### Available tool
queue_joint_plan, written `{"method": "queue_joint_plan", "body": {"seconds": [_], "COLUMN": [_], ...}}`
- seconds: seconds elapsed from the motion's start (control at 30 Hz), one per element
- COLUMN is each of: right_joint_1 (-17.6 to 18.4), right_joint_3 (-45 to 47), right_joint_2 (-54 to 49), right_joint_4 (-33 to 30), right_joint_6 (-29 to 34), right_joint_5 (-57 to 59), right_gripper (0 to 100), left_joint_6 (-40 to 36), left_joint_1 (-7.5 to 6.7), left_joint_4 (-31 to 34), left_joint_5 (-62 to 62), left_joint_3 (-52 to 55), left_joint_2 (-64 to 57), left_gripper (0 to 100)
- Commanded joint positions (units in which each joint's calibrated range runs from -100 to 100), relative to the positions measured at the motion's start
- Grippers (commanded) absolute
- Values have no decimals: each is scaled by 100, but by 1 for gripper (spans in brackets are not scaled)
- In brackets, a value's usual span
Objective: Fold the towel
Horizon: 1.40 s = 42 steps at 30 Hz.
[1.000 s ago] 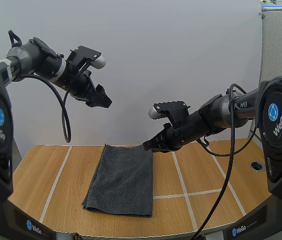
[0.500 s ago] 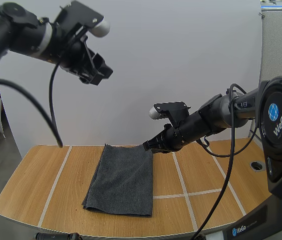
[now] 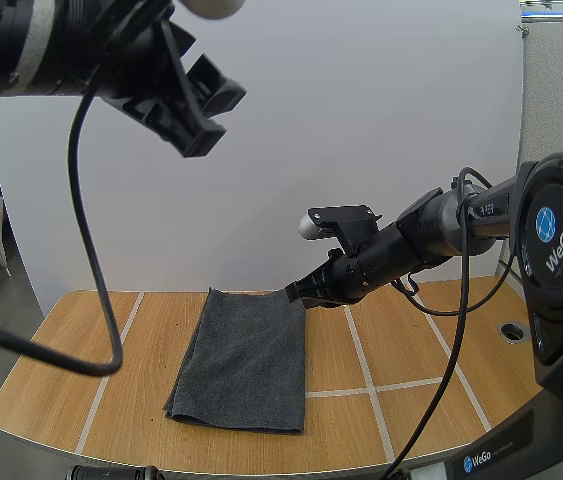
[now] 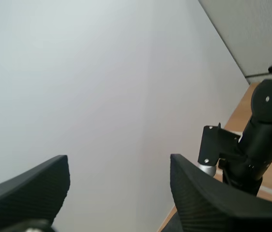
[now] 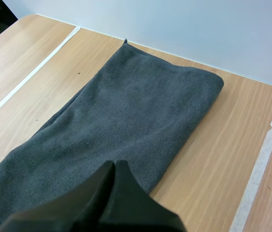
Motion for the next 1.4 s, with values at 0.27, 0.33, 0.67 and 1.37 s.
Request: {"method": "queue_joint_plan", "body": {"seconds": [0.27,0.33,0.67,1.37], "right_joint_1": [-22,-22,-22,-22], "right_joint_3": [-43,-43,-975,-3886], "right_joint_2": [-53,36,1520,4880], "right_joint_4": [-76,-76,298,859], "right_joint_6": [-30,-174,-369,-458], "right_joint_5": [-1128,-1262,-1364,-560], "right_gripper": [34,52,60,75], "left_joint_6": [-575,-885,-2007,-2984], "left_joint_1": [10,10,10,10], "left_joint_4": [-347,-224,721,1667], "left_joint_5": [23,23,23,23], "left_joint_3": [-6,-6,7,175], "left_joint_2": [-461,-502,-502,-1527], "left_gripper": [95,95,60,0]}}
